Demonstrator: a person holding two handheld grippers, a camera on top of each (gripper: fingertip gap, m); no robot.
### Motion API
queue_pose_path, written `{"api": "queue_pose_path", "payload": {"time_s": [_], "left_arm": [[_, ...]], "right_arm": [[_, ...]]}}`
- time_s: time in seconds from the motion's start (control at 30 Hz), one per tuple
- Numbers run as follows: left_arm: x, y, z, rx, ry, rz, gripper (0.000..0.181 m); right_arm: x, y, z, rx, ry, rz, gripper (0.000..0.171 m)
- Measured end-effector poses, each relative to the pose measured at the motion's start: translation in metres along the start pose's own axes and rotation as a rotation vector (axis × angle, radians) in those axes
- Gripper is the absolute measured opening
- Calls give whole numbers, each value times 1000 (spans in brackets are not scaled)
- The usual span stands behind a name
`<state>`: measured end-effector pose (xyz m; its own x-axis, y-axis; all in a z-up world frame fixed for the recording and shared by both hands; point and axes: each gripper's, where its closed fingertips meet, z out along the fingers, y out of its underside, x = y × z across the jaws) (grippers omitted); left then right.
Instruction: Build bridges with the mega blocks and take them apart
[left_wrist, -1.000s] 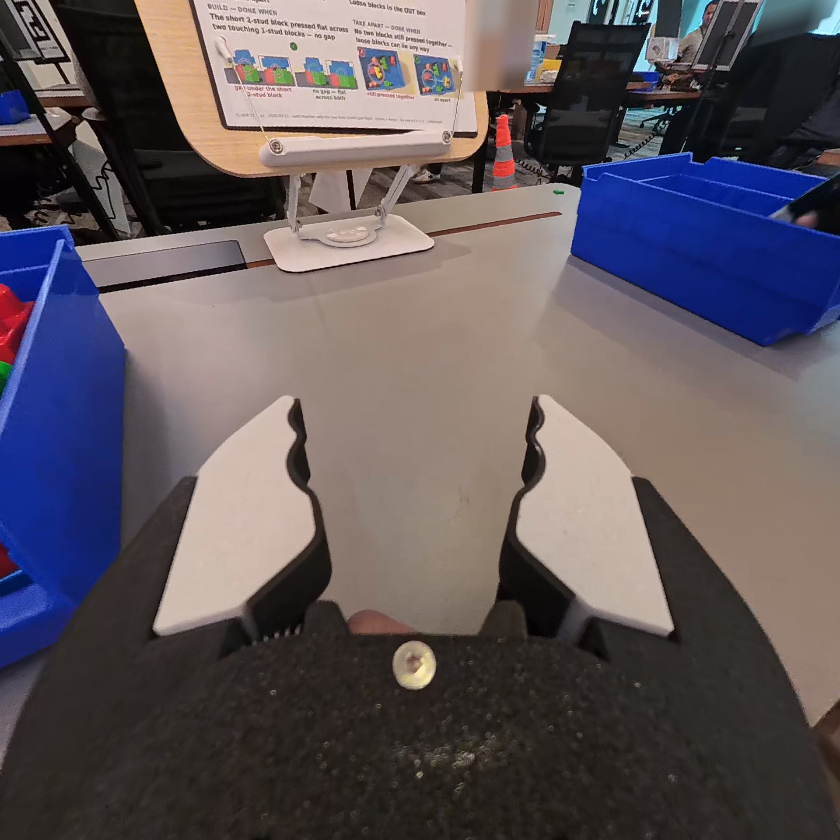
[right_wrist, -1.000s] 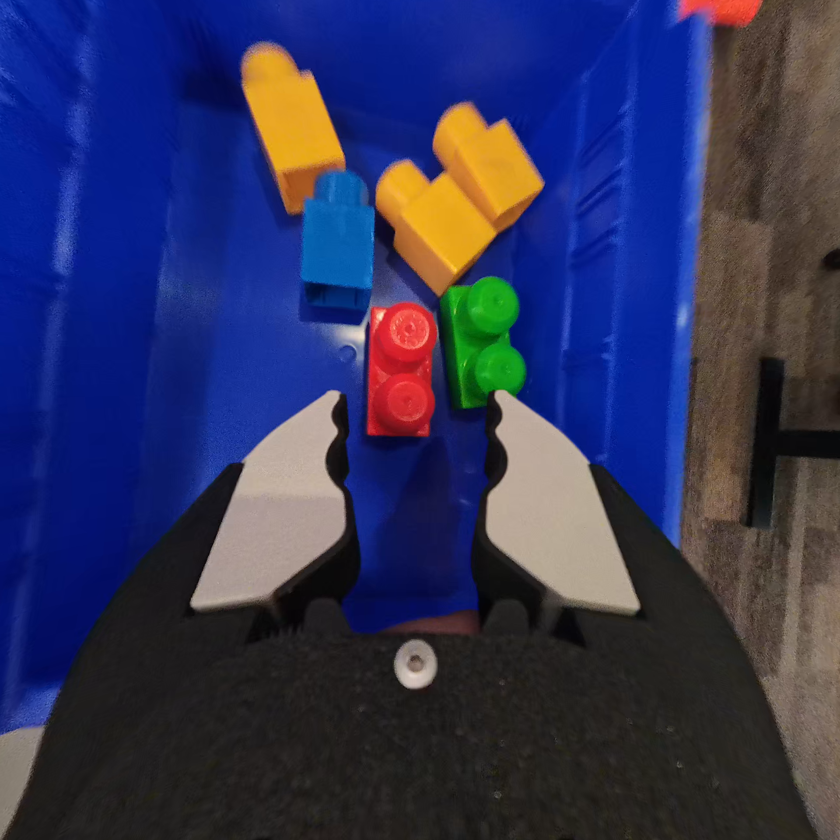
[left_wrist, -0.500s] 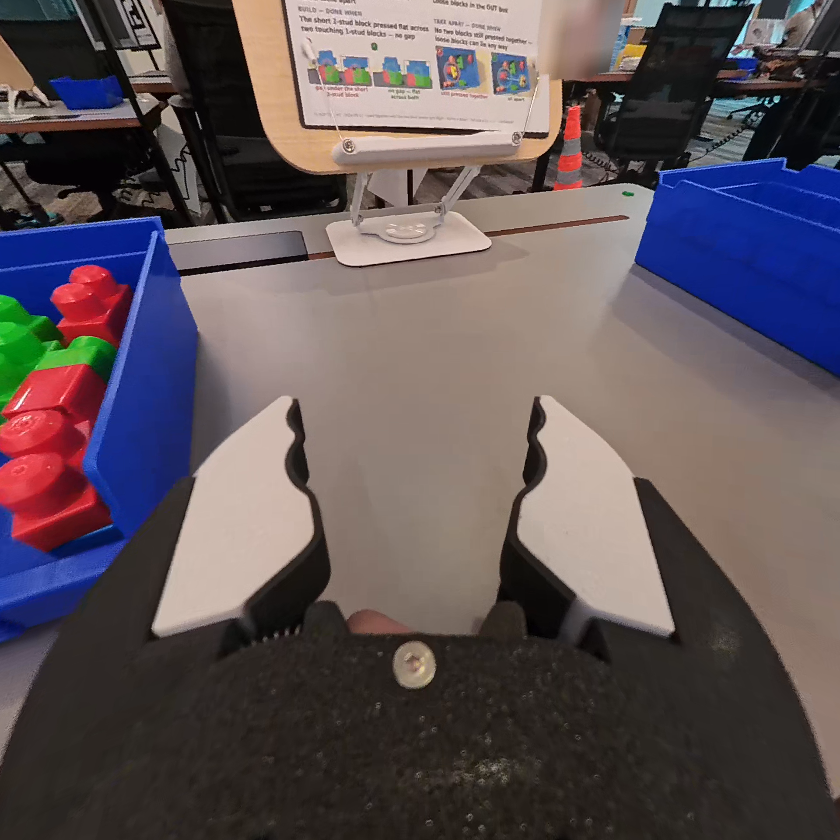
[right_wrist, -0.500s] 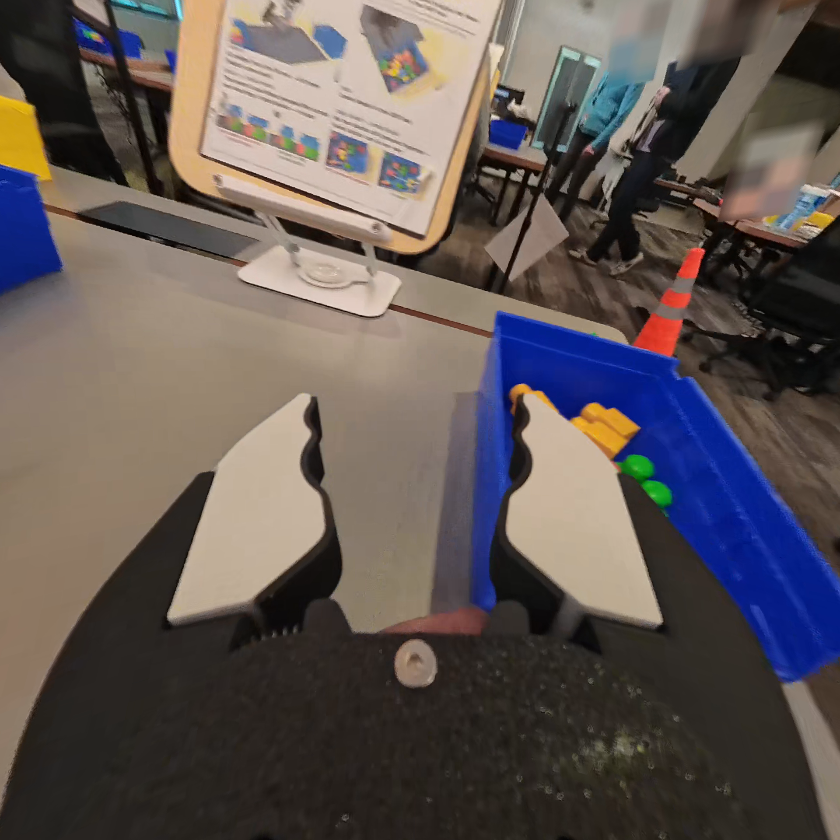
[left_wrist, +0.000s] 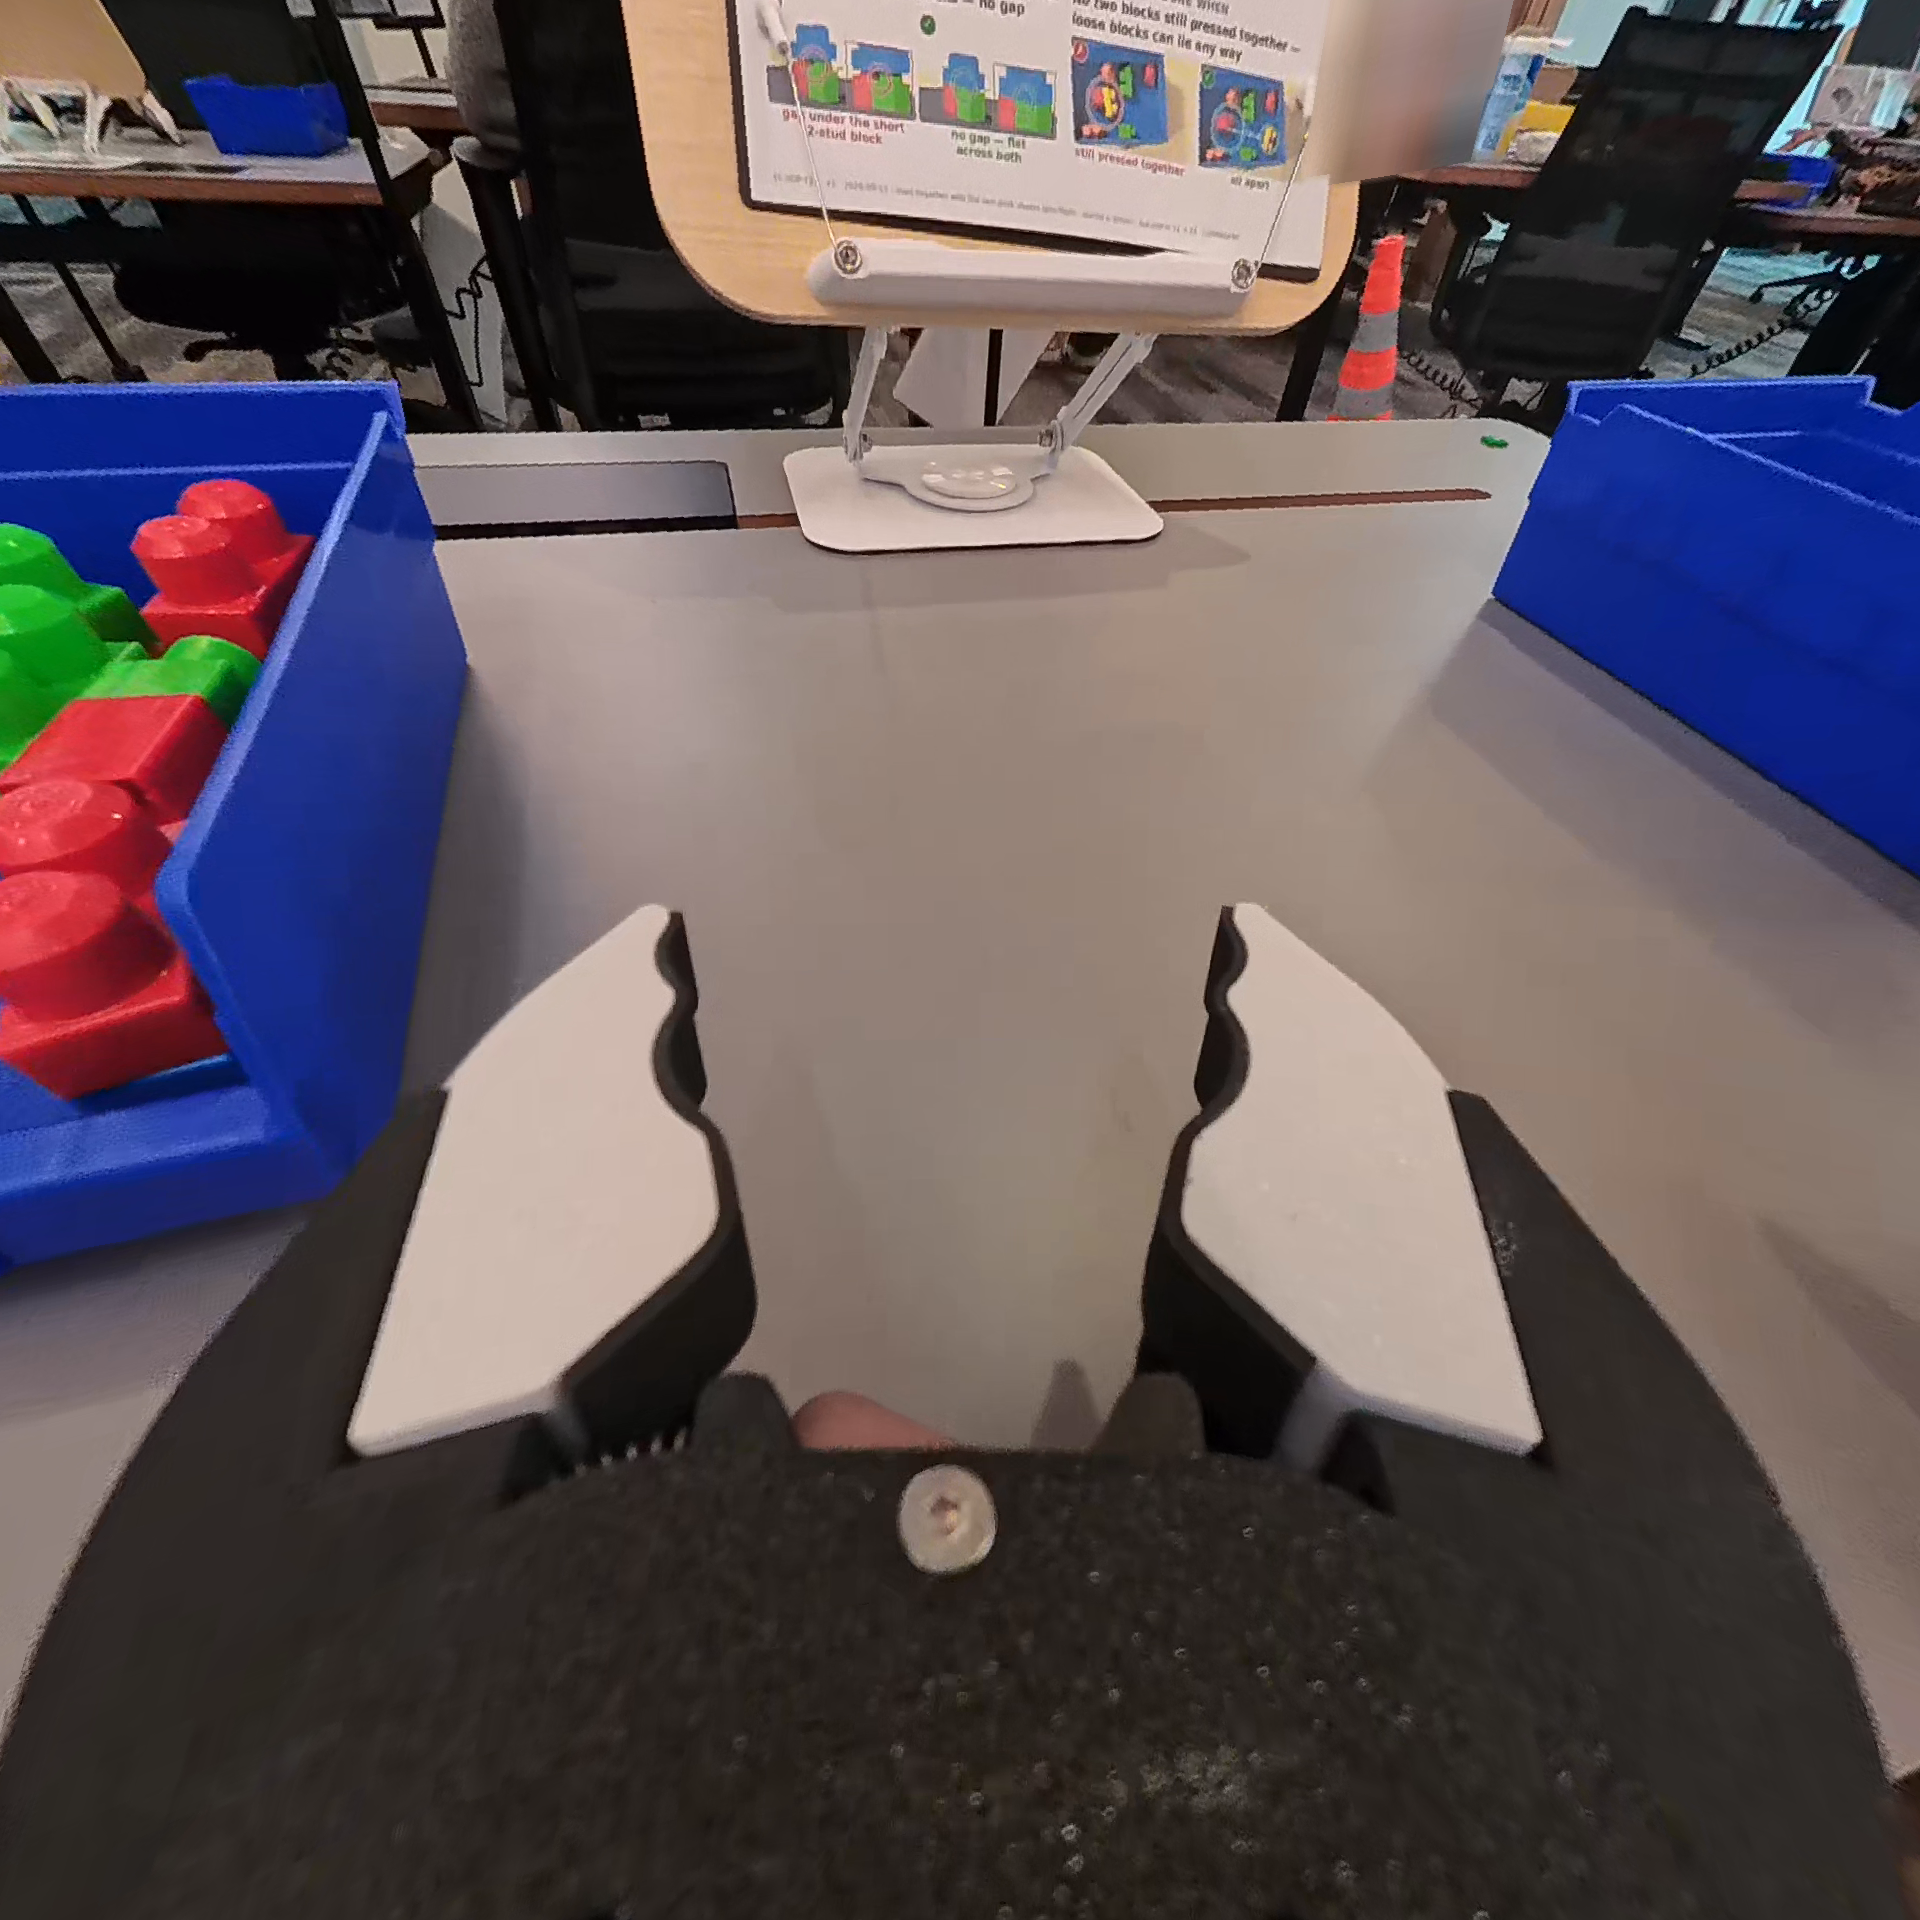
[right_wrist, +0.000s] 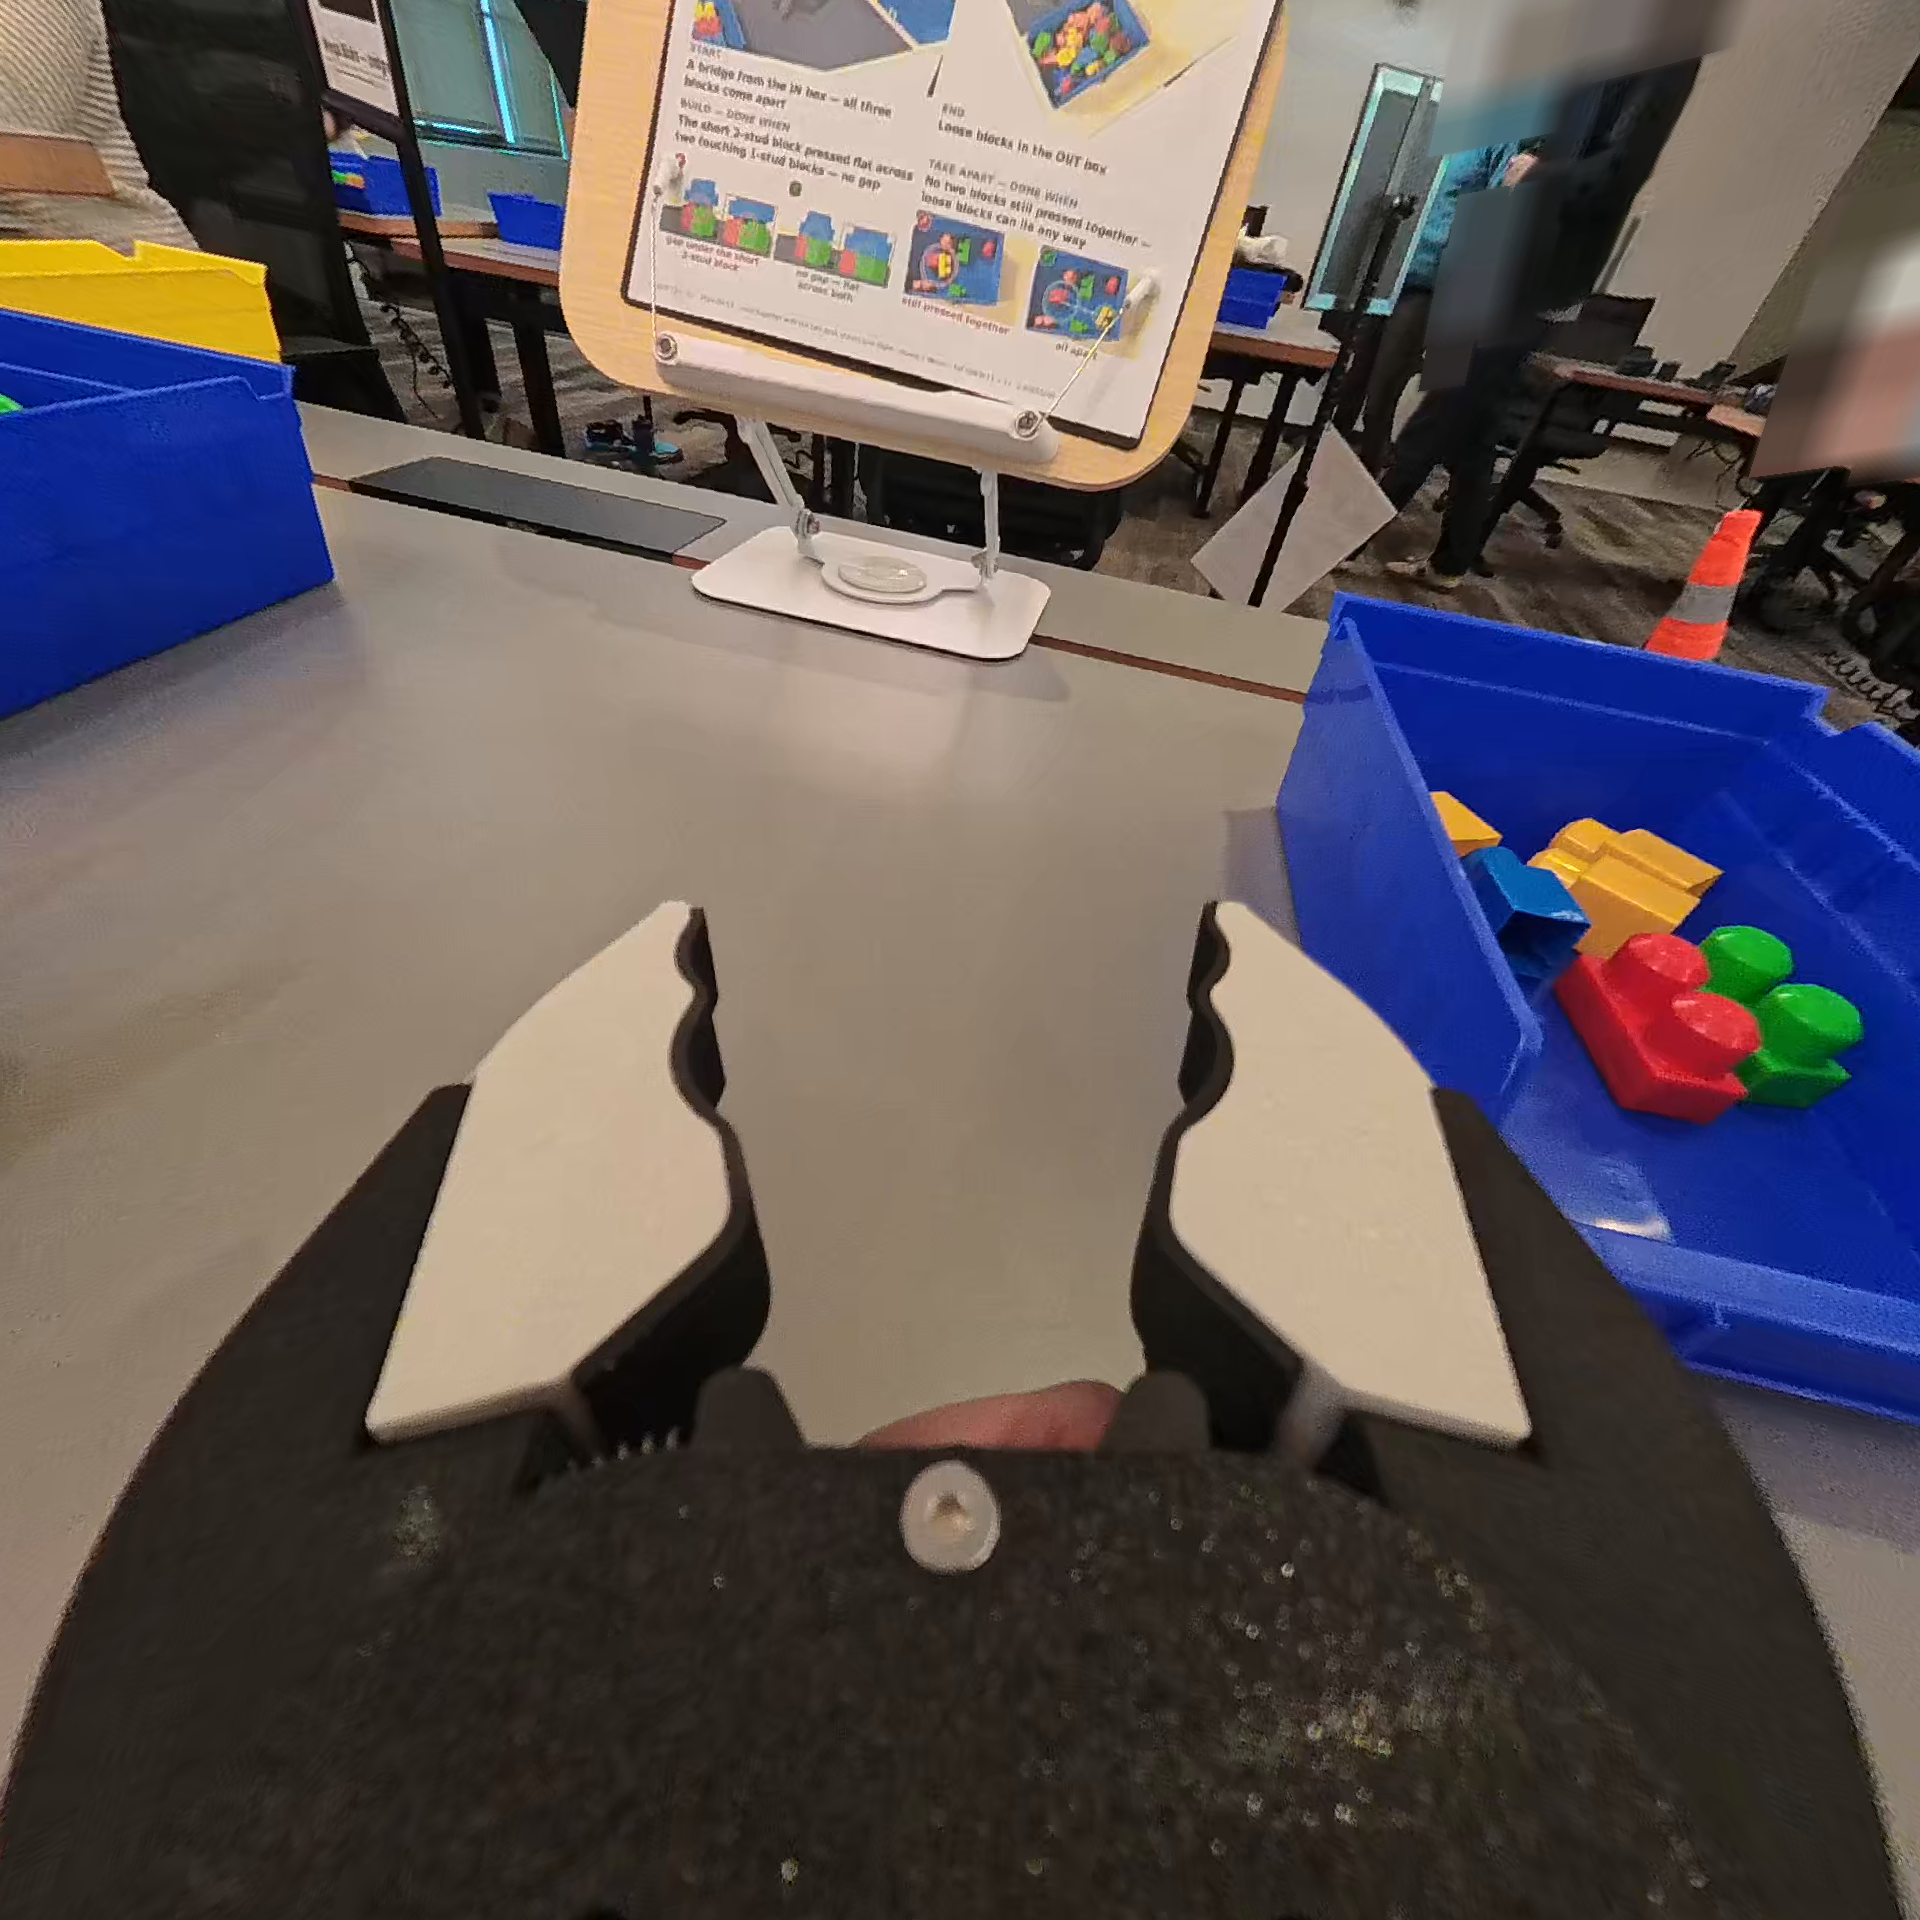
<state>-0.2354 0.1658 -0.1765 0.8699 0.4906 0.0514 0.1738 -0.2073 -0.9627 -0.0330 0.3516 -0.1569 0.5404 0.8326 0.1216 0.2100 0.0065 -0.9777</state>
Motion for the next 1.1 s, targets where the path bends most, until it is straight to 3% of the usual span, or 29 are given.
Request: {"api": "queue_pose_path", "payload": {"time_s": [0.37, 0.57, 0.73, 0.87, 1.1], "left_arm": [[-19, -6, -10, -11, -57, -4, 91], [-87, -55, -34, -59, -193, 60, 88], [-152, -83, -34, -138, -298, 124, 88], [-183, -70, -17, -262, -307, 96, 88], [-200, -19, 16, -452, -294, 8, 87]], "right_arm": [[-2, 7, 4, -31, -14, 11, 86], [-2, 6, 3, -34, -22, 13, 86], [-2, 9, 4, -47, -40, 27, 86], [-1, 13, 6, -57, -51, 40, 86], [10, 14, 7, -59, -50, 66, 85]]}}
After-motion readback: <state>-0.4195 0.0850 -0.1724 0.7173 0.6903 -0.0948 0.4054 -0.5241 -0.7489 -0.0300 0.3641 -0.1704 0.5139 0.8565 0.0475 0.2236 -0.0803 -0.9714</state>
